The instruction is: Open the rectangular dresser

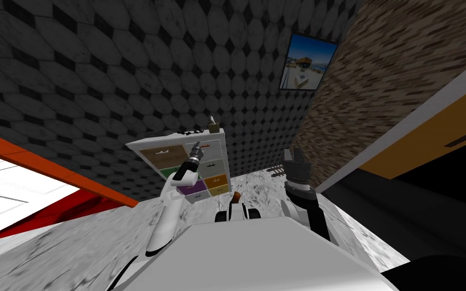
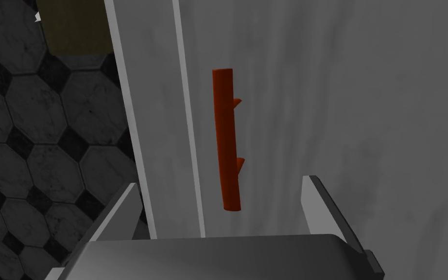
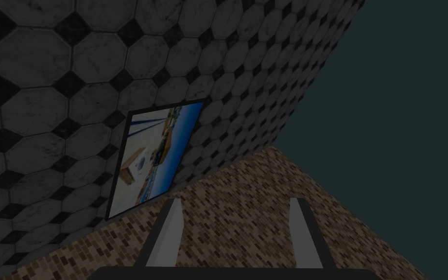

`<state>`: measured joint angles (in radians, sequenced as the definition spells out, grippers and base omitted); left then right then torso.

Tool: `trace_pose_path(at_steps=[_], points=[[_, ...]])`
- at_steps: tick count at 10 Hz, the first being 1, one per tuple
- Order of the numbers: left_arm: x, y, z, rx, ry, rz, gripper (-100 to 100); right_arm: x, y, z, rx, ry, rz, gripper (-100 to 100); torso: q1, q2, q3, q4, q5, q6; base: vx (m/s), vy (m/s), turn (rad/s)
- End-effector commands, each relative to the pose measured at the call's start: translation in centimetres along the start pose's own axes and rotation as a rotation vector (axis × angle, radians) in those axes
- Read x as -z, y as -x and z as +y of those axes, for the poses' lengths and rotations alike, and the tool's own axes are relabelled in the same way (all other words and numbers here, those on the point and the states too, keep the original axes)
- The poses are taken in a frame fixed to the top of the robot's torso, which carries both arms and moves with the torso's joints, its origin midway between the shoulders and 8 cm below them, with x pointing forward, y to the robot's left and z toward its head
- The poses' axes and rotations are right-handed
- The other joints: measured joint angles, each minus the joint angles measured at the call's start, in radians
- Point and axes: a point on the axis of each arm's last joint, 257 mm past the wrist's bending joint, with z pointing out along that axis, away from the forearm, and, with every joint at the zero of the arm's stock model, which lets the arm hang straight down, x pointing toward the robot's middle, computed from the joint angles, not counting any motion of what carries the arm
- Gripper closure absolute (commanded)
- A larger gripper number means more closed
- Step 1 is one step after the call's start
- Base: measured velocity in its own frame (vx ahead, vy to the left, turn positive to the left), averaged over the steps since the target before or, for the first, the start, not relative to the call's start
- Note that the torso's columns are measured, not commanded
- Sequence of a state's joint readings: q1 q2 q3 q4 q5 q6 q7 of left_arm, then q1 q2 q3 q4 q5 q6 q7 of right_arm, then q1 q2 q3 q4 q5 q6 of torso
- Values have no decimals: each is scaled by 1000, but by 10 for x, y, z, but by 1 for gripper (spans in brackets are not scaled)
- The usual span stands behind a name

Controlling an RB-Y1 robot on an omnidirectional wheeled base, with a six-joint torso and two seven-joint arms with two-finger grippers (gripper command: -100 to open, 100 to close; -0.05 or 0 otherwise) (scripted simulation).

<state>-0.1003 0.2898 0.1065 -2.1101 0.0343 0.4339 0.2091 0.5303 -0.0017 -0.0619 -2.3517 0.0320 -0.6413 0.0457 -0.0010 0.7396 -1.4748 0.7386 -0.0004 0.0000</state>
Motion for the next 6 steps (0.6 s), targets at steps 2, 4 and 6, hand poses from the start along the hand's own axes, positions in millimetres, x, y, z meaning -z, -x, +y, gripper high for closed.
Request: trace_pose_path(at_steps=[2, 4, 6], points=[[0, 0, 5, 1, 4, 0, 100, 0, 0, 0, 0, 0, 0, 0, 0, 6, 3, 1, 0, 0, -56, -12, 14], [1, 12, 4, -4, 16, -29, -100, 0, 0, 0, 0, 0, 0, 0, -4, -5, -3, -1, -1, 0, 39, -136, 90], [2, 23, 3, -7, 29, -56, -100, 0, 0, 0, 0, 0, 0, 0, -3, -5, -3, -2, -1, 0, 39, -182, 81]])
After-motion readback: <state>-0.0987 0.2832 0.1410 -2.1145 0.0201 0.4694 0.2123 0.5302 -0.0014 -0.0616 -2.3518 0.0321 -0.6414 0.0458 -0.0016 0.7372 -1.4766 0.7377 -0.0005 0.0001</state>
